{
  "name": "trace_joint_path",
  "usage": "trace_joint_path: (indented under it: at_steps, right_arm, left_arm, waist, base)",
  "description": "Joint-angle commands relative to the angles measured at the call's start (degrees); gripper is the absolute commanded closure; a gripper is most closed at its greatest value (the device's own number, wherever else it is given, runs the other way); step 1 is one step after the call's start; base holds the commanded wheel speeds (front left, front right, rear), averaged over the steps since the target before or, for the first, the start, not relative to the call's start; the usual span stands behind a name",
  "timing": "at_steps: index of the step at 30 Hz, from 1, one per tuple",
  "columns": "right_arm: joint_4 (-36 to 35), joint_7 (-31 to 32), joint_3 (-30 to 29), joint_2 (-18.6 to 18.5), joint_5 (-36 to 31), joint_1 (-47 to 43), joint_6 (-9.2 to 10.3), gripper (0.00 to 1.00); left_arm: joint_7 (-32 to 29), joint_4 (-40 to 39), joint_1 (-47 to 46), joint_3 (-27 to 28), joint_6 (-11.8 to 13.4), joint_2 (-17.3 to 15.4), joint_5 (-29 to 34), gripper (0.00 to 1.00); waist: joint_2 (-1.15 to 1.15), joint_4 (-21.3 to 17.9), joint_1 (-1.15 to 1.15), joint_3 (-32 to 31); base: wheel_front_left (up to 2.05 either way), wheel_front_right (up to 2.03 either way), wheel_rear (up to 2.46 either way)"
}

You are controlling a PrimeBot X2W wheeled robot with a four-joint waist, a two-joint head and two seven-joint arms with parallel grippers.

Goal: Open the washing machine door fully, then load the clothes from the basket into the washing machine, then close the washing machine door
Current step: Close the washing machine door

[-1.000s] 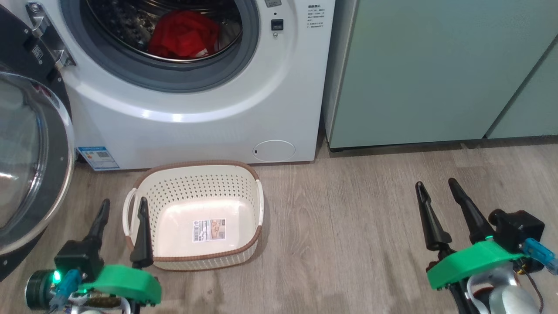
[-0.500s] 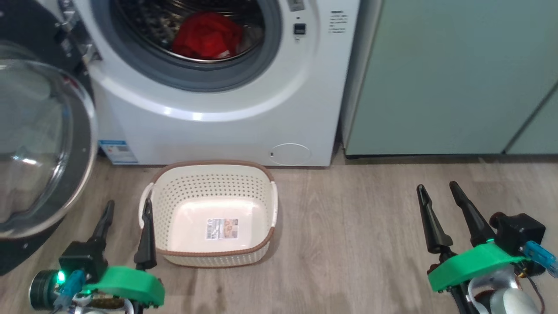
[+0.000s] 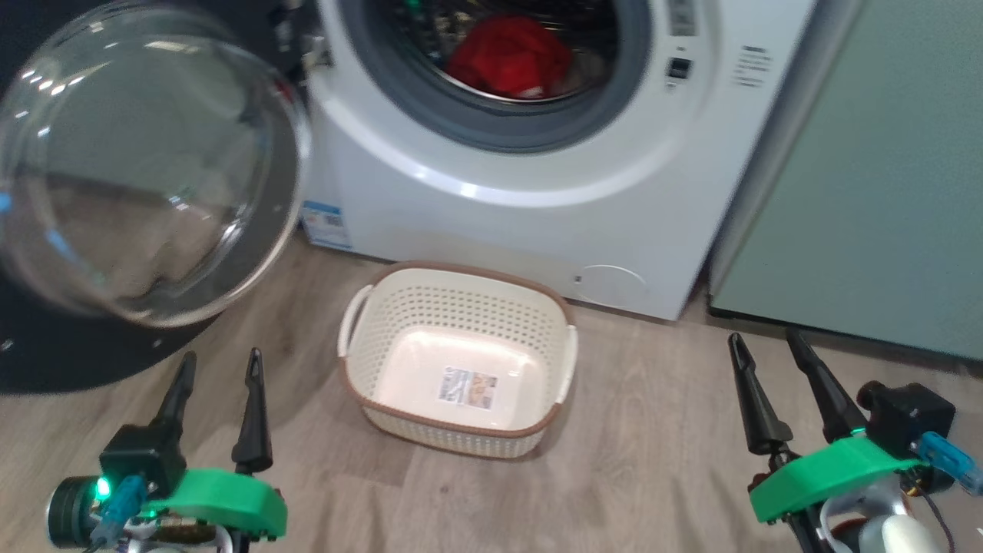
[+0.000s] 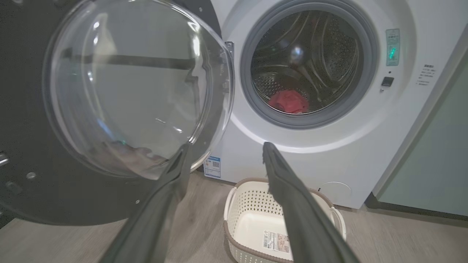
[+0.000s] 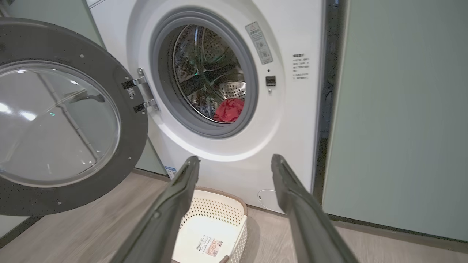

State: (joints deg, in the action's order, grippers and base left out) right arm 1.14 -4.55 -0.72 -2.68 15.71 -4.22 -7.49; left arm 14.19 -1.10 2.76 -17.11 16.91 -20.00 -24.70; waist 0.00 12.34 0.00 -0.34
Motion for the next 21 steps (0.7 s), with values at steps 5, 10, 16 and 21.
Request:
trace_joint_path:
  at_steps: [5, 10, 16, 21]
  right_arm:
    - [-1.8, -0.8, 1.8, -0.2, 0.7, 1.8, 0.00, 0.00]
    - [-1.4, -0.9, 2.1, -0.2, 0.8, 2.0, 0.00, 0.00]
    - [-1.2, -1.0, 2.4, -0.2, 0.8, 2.3, 0.00, 0.00]
    - [-1.0, -0.7, 2.7, -0.2, 0.7, 2.5, 0.00, 0.00]
  left_arm:
    - [0.5, -2.3, -1.3, 2.8, 0.6, -1.4, -0.5, 0.00]
    - [0.5, -2.4, -0.9, 3.0, 0.7, -1.6, -0.7, 0.00]
    - [0.5, -2.6, -0.9, 3.2, 0.9, -1.6, -0.8, 0.00]
    - [0.6, -2.5, -1.0, 3.3, 0.9, -1.4, -1.2, 0.00]
  waist:
    - [0.00, 6.2, 0.00, -0.1]
    - [0.00, 8.5, 0.00, 0.0]
    - [0.00, 9.6, 0.00, 0.2]
    - [0.00, 9.9, 0.00, 0.4]
  base:
    - [0.00, 0.00, 0.00]
    - [0.00, 0.00, 0.00]
    - [0.00, 0.00, 0.00]
    - [0.00, 0.00, 0.00]
